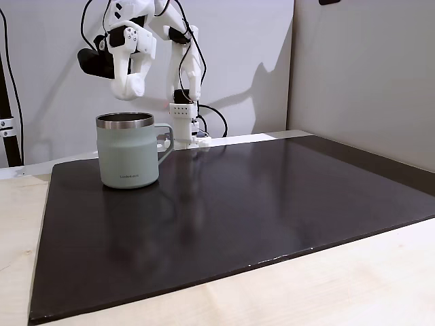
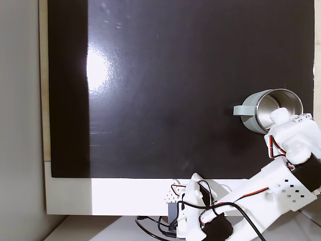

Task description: Grasp a gauze and put it in the cup.

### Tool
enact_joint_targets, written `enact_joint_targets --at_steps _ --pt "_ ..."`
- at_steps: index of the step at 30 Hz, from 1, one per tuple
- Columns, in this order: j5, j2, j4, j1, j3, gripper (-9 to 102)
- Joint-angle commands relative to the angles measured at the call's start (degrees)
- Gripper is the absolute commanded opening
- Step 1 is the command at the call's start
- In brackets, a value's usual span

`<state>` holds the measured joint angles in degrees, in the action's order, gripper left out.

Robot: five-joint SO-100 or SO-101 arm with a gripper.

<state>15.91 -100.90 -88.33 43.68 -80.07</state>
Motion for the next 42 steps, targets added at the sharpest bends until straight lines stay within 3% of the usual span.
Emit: enact_joint_targets --at_steps 1,11,24,42 --pt "0.5 -0.6 1.2 -1.0 0.3 0" --pt "1.1 0.2 3.1 -1.0 -1.1 2" --pt "1.1 -6.4 8.3 -0.4 -8.3 33" --pt "1.7 -6.8 7.0 -1.1 -8.8 33"
